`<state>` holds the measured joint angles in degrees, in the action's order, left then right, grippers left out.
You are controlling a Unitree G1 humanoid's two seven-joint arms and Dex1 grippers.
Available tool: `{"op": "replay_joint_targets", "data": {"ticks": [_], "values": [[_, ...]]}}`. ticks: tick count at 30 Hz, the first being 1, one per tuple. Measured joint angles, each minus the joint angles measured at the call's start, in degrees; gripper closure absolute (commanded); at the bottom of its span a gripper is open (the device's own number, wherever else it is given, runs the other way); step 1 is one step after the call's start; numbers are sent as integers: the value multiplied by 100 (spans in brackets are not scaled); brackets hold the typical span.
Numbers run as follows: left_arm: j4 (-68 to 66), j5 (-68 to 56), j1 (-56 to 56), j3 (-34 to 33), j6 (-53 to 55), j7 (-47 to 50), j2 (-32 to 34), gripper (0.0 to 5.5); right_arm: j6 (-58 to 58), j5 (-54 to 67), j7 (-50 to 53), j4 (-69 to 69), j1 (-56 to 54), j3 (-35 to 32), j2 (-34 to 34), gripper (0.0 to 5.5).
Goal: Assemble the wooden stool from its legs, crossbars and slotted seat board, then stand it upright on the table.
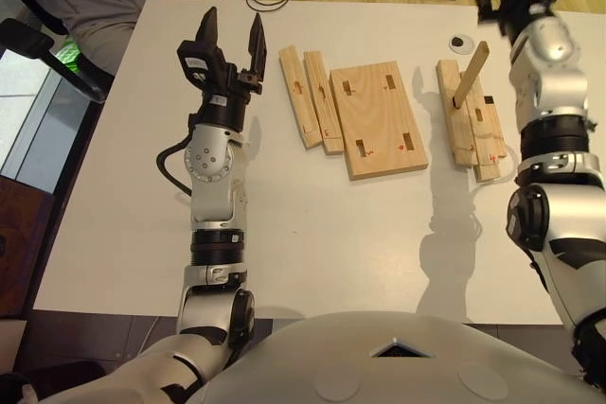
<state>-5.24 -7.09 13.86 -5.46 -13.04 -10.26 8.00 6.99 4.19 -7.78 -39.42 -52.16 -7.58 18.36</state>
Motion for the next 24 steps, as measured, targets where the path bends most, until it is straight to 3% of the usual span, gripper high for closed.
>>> {"op": "replay_joint_targets", "data": {"ticks": [6, 12, 19, 24], "values": [[-1, -2, 5, -3, -1, 2, 1, 236, 410, 120, 217, 808, -675, -211, 58, 137], [-2, -3, 8, -4, 0, 9, -1, 236, 1011, -10, -791, -837, 459, 387, -291, 137], [-4, -4, 7, -2, 0, 18, -8, 236, 652, -120, -778, -1499, 914, 380, -409, 137], [-10, -2, 1, 8, -9, 69, -58, 236, -128, 115, -1086, -438, 915, 281, -442, 137]]}}
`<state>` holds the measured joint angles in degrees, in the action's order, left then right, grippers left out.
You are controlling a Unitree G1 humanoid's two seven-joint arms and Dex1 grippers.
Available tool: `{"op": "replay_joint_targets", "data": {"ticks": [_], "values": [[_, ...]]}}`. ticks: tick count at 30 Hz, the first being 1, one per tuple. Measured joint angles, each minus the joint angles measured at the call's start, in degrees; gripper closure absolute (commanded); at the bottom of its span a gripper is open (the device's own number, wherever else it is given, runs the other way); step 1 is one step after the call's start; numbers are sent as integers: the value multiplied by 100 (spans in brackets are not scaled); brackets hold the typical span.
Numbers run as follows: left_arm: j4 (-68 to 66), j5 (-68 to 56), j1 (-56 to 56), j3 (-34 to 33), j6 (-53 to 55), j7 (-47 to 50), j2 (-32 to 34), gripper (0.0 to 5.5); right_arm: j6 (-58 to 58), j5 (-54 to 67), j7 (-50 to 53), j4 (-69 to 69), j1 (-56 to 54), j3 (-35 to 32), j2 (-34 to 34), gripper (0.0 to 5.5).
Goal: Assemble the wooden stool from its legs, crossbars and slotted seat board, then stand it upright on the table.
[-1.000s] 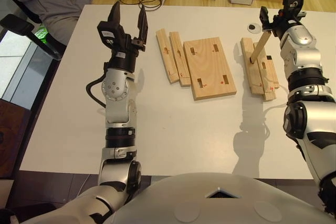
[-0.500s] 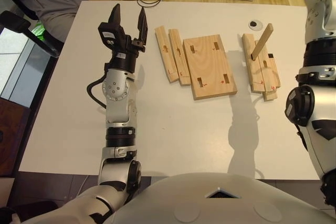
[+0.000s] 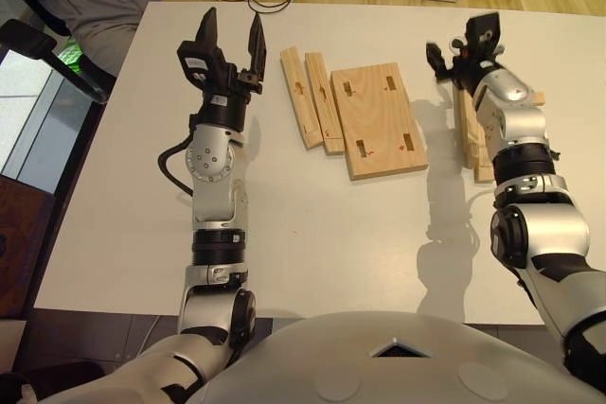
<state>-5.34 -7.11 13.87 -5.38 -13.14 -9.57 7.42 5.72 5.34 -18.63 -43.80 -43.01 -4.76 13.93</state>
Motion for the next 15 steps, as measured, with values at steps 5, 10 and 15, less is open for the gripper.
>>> {"op": "replay_joint_targets", "data": {"ticks": [5, 10, 15], "values": [[51, -3, -28, -3, 7, -4, 1, 236, 653, 323, -4, 2615, 920, -49, 4, 137], [84, -14, -143, -12, 9, -50, 20, 236, 1246, -297, 802, 5357, 3231, 660, -305, 137], [132, -21, -301, 9, 63, -189, 85, 236, 1400, -725, 1321, 6159, 4748, 764, -422, 137]]}}
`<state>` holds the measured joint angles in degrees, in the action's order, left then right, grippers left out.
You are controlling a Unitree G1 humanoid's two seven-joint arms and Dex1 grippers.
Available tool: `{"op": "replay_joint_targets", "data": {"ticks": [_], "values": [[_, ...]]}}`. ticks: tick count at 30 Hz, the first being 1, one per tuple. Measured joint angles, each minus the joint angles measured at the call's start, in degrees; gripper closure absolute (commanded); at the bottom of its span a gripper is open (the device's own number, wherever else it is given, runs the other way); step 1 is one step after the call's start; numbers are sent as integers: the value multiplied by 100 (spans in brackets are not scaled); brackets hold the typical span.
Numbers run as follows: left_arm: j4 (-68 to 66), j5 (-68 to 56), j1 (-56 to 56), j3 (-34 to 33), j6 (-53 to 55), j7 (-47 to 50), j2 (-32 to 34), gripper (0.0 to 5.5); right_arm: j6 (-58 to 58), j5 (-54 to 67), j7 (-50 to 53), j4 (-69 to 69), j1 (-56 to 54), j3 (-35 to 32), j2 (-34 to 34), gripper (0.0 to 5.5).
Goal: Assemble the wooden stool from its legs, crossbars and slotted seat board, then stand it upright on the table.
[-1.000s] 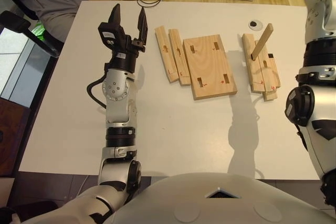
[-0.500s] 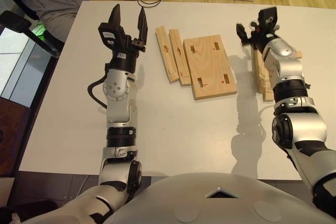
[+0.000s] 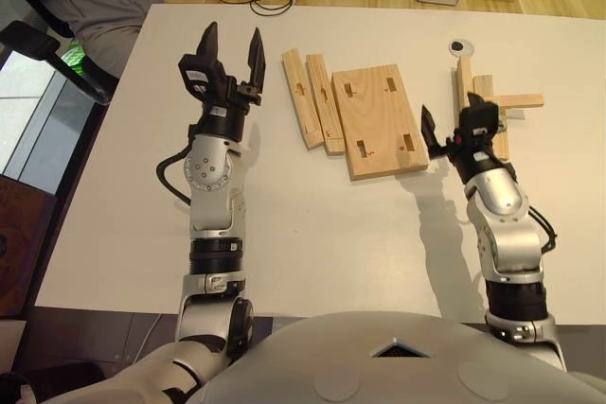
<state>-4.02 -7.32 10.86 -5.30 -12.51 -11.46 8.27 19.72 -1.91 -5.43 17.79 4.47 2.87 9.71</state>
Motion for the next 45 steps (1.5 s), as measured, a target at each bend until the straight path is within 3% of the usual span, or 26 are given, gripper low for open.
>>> {"op": "replay_joint_targets", "data": {"ticks": [7, 23, 38, 40, 45], "values": [[20, -1, -5, 76, 46, -62, 15, 236, 766, -58, 474, -157, 103, -271, -298, 137], [41, -6, -6, 89, 105, -105, 15, 236, 993, -61, 720, -737, -69, -548, -432, 137], [55, -5, -5, 90, 172, -111, 14, 236, 1235, 106, 502, -1316, -496, -470, -507, 424], [54, -5, -5, 89, 172, -109, 13, 236, 1219, 105, 511, -1301, -491, -475, -533, 449], [51, -5, 12, 86, 172, -103, 13, 236, 843, 14, 603, -1245, -489, -429, -520, 450]]}}
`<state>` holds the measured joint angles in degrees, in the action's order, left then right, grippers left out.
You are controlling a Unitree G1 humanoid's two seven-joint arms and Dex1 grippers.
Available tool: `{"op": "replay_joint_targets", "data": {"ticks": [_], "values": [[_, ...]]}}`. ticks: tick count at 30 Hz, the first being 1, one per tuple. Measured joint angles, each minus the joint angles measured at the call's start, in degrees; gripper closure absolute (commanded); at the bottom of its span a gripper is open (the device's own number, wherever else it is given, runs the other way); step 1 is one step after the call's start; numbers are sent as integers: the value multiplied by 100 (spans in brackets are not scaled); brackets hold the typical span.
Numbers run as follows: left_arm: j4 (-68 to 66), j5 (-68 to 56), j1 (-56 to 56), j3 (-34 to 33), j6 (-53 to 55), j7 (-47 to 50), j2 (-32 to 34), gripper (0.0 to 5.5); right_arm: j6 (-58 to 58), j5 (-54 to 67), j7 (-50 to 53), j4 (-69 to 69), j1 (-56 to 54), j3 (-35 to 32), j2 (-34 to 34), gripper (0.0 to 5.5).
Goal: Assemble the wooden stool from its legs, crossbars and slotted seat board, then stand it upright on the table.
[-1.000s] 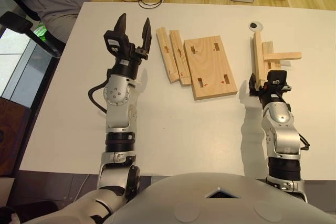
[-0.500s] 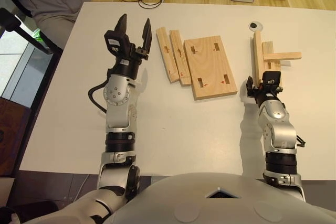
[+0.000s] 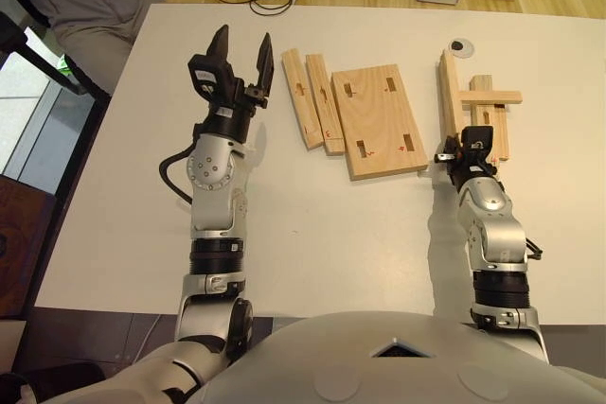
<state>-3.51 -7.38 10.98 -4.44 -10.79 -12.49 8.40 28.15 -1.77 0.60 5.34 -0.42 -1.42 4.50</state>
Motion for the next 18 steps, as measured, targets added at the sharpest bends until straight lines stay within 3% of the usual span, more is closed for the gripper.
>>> {"op": "replay_joint_targets", "data": {"ticks": [8, 12, 18], "values": [[-1, -1, 49, -2, 0, 4, 1, 236, -623, -345, 10, -17, -5, 205, 183, 450], [11, -138, 139, -14, 148, -72, 8, 236, -1591, -869, 18, -109, 8, 488, 563, 451], [56, -1139, 1203, -177, 1469, -589, 190, 236, -3286, -1663, 25, -446, -67, 719, 1354, 451]]}}
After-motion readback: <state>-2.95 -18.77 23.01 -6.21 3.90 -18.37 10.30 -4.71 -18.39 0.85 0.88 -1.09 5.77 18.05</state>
